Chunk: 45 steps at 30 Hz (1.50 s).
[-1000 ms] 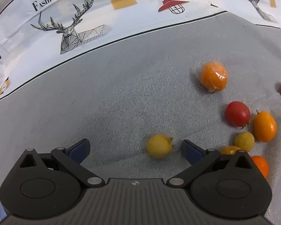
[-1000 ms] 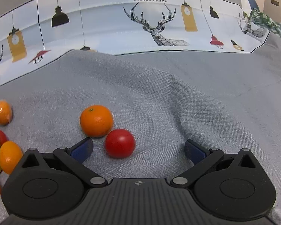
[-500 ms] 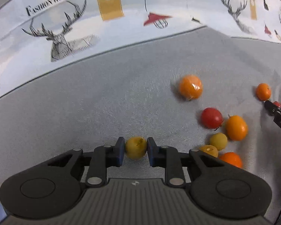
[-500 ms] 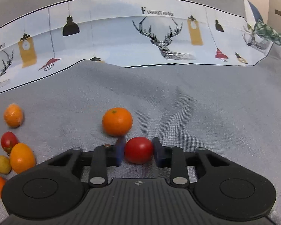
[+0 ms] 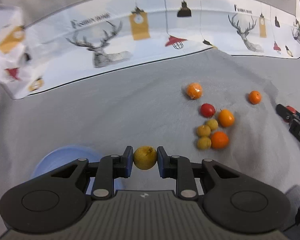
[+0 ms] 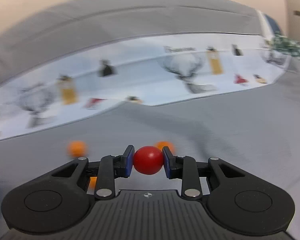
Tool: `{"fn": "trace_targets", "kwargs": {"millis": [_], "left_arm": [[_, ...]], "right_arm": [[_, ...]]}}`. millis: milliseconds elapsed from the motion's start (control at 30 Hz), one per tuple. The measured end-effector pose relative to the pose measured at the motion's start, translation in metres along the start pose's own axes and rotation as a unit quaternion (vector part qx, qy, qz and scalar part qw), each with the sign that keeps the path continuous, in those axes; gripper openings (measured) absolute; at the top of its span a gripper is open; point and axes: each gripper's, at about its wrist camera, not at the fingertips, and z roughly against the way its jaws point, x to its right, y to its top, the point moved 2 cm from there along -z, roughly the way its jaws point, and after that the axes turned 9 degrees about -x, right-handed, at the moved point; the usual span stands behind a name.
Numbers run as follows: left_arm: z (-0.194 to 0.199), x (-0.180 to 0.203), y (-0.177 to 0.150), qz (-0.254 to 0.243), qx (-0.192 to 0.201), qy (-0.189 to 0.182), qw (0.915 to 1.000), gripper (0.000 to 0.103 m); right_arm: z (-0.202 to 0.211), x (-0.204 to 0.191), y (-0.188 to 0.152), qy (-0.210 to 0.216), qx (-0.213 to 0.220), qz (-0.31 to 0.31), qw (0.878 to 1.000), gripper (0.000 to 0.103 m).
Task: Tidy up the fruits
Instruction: 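Carry both fruits to the blue plate and open both tools to release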
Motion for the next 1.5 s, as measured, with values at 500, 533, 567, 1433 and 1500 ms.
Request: {"fn": "trace_targets", "kwargs": {"millis": [500,533,567,1433,1500], "left_arm": [[0.144,-0.112,-0.151,0.127,0.056,0.035,0.9897,0.028],[0.149,-0.119,-0.159,0.133,0.059,0.034,0.9887,0.028],[0.152,-0.125,-0.167,0.139,0.063,0.033,0.9878,0.028],[0.158,-0.166,-0.201,0.188,0.089,0.001,0.9782,0.028],[0.154,-0.168,-0.197,0.189,0.086,0.003,0.9783,0.028]], "right_arm": [[0.156,-0.179,-0.039,0.220,-0.036,0.119,0.967,0.032],[0.164,-0.186,-0.043,0.226,-0.035,0.129,0.965,0.032],[0.172,-0.191,-0.047,0.231,-0.037,0.138,0.963,0.032],[0.206,-0.243,-0.078,0.219,-0.071,0.202,0.952,0.032],[0.202,-0.244,-0.078,0.218,-0.073,0.204,0.952,0.032]]}}
